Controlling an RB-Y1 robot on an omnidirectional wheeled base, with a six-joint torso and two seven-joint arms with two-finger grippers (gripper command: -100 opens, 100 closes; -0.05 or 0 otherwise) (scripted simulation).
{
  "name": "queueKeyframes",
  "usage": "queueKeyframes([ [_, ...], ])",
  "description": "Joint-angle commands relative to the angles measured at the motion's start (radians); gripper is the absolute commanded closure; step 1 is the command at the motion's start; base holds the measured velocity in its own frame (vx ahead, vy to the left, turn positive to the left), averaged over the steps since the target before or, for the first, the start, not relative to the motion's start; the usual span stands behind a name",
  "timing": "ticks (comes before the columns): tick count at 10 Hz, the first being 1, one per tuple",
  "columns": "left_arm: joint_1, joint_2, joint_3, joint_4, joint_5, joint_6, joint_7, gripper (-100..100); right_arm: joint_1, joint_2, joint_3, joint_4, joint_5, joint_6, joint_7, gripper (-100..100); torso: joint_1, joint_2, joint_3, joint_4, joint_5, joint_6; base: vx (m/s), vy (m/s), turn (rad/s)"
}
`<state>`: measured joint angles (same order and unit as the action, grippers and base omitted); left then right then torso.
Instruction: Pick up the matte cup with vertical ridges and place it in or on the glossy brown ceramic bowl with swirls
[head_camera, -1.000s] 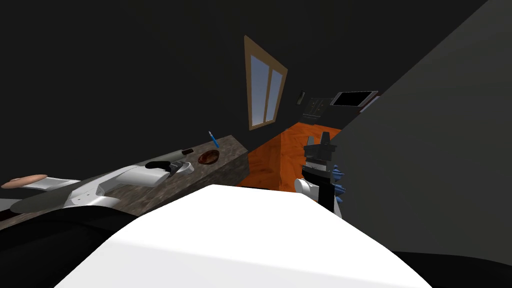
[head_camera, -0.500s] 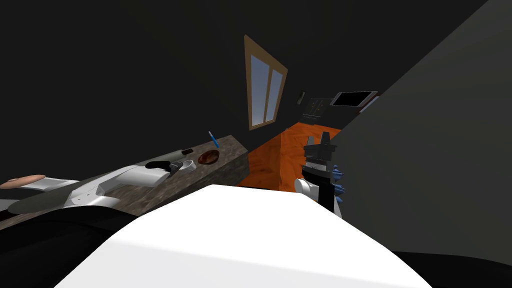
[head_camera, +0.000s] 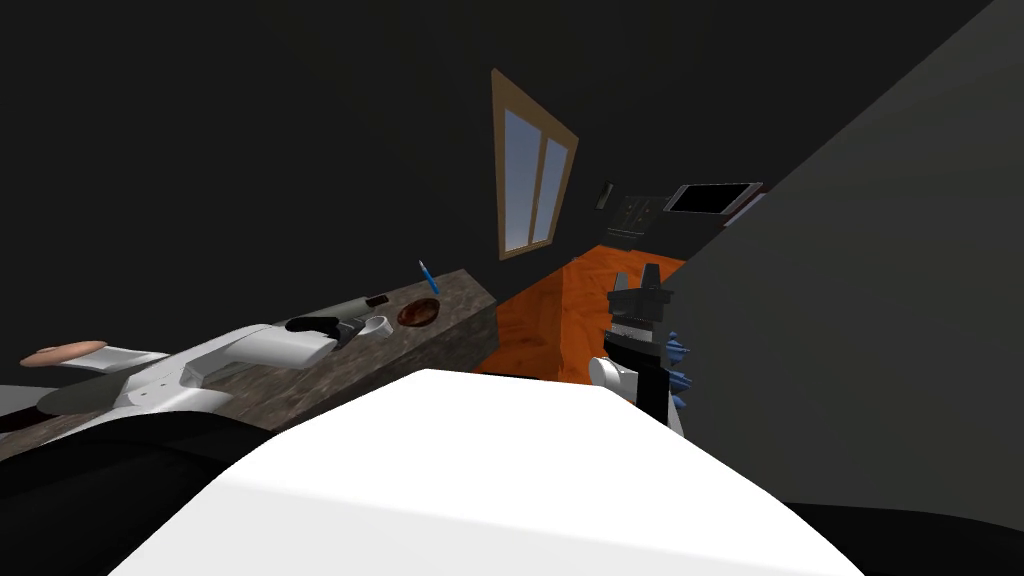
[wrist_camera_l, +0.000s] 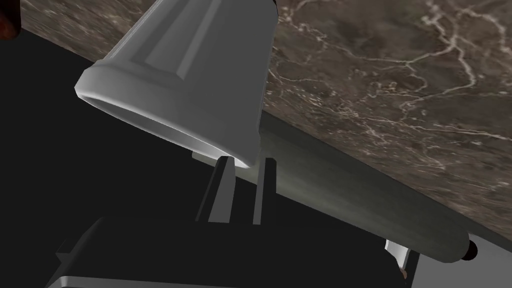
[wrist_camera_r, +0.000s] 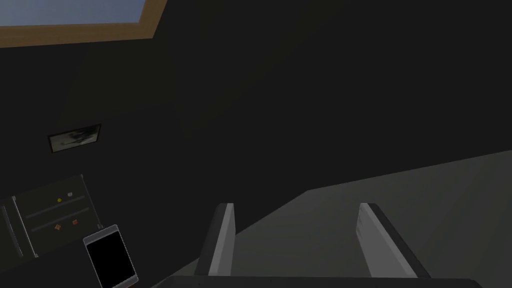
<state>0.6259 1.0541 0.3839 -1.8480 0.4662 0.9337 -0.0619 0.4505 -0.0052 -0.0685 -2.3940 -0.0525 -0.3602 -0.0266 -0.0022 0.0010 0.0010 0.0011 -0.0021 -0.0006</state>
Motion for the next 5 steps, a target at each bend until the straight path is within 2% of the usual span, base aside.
queueKeyframes([
  [1, -0.008, 0.018, 0.023, -0.028, 0.013, 0.011, 0.004, 100, 0.000, 0.000, 0.000, 0.000, 0.000, 0.000, 0.000, 0, 0.000, 0.000, 0.000, 0.000, 0.000, 0.000, -0.020, -0.013, 0.016],
  [2, -0.008, 0.041, 0.047, -0.057, 0.043, 0.029, 0.005, 100, 0.000, 0.000, 0.000, 0.000, 0.000, 0.000, 0.000, 0, -0.001, 0.000, 0.000, 0.000, 0.000, 0.000, -0.025, -0.017, 0.030],
  [5, -0.004, 0.080, 0.087, -0.109, 0.103, 0.069, 0.010, 100, 0.000, 0.000, 0.000, 0.000, 0.000, 0.000, 0.000, 0, -0.002, 0.001, 0.001, 0.000, 0.000, -0.001, -0.017, -0.021, 0.029],
])
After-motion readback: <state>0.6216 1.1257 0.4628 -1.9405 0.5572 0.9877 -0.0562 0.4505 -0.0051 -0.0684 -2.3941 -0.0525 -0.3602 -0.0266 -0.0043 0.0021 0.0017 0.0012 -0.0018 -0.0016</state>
